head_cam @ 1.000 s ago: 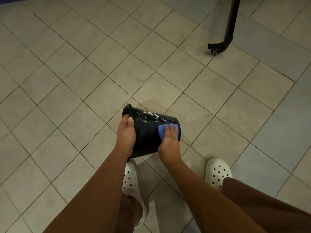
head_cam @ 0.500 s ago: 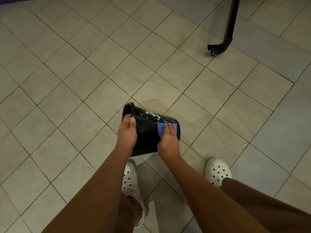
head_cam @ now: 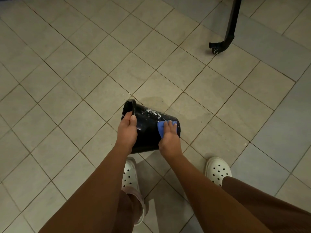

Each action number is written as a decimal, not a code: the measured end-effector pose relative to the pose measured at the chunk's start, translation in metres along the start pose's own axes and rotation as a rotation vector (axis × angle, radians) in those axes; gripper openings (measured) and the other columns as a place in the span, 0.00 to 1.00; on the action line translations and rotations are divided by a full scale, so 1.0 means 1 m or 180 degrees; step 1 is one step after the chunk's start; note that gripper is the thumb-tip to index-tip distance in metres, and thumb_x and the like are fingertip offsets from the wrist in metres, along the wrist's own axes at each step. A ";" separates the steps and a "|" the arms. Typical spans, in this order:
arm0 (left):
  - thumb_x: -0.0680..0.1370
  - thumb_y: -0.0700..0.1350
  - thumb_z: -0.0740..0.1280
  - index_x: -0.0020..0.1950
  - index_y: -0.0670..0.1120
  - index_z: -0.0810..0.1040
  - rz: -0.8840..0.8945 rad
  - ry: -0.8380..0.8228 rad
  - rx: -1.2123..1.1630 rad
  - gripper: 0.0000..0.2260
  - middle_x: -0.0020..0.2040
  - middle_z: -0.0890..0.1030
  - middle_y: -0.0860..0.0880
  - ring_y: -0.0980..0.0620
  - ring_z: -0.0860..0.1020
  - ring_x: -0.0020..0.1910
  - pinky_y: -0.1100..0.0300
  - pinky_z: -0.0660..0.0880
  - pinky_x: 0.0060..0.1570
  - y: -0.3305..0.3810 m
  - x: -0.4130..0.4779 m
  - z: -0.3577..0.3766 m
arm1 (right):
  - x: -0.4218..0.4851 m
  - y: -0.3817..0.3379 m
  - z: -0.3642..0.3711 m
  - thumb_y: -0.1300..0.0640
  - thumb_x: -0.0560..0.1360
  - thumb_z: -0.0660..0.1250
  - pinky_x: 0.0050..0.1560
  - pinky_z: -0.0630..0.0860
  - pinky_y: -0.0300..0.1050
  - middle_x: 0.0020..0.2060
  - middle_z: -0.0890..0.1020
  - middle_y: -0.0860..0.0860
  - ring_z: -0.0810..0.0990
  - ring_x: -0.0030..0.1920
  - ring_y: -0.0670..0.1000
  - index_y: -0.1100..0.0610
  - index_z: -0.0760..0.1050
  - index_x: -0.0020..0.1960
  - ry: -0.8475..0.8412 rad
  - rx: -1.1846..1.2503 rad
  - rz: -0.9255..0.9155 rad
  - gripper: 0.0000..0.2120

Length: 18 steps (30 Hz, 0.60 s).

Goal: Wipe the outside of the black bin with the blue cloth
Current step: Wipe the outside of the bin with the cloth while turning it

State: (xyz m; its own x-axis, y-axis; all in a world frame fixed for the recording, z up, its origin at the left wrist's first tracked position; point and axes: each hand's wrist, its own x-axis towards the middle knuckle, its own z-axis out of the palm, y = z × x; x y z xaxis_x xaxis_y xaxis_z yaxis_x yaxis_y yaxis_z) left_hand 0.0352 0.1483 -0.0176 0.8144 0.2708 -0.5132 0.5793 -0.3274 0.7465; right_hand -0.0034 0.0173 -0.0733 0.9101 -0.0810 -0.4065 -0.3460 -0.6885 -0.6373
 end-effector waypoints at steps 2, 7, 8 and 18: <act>0.86 0.47 0.53 0.67 0.49 0.74 -0.0049 0.0026 -0.0058 0.15 0.61 0.78 0.44 0.45 0.77 0.59 0.43 0.74 0.63 0.000 -0.001 -0.002 | 0.010 0.001 -0.005 0.69 0.73 0.59 0.73 0.54 0.50 0.74 0.57 0.55 0.49 0.75 0.55 0.60 0.57 0.73 -0.0073 0.0024 -0.0191 0.30; 0.86 0.47 0.53 0.70 0.50 0.73 -0.0018 -0.0013 -0.0055 0.16 0.64 0.77 0.45 0.45 0.75 0.62 0.45 0.72 0.66 -0.001 -0.002 -0.002 | 0.021 0.019 -0.015 0.71 0.72 0.59 0.71 0.60 0.51 0.70 0.64 0.59 0.59 0.72 0.59 0.63 0.62 0.69 -0.0096 0.0036 0.0357 0.26; 0.86 0.47 0.53 0.70 0.50 0.73 -0.0007 -0.0025 -0.0053 0.16 0.64 0.77 0.45 0.45 0.75 0.63 0.45 0.72 0.66 0.000 -0.003 -0.001 | 0.018 0.018 -0.014 0.71 0.72 0.59 0.72 0.60 0.51 0.70 0.64 0.59 0.58 0.73 0.59 0.63 0.61 0.70 -0.0072 0.0053 0.0456 0.27; 0.86 0.47 0.52 0.69 0.51 0.74 -0.0096 -0.0057 -0.0118 0.16 0.63 0.77 0.45 0.45 0.76 0.61 0.48 0.74 0.62 0.001 -0.003 -0.004 | 0.020 0.013 -0.010 0.70 0.72 0.60 0.72 0.60 0.49 0.70 0.63 0.58 0.56 0.73 0.58 0.62 0.61 0.70 -0.0034 0.0026 -0.0010 0.27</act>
State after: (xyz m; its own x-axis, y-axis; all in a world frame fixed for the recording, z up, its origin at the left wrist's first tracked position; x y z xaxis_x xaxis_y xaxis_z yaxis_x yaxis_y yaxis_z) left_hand 0.0334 0.1510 -0.0139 0.7973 0.2638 -0.5429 0.6021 -0.2854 0.7456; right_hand 0.0125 -0.0005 -0.0839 0.9087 -0.0710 -0.4114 -0.3449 -0.6828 -0.6440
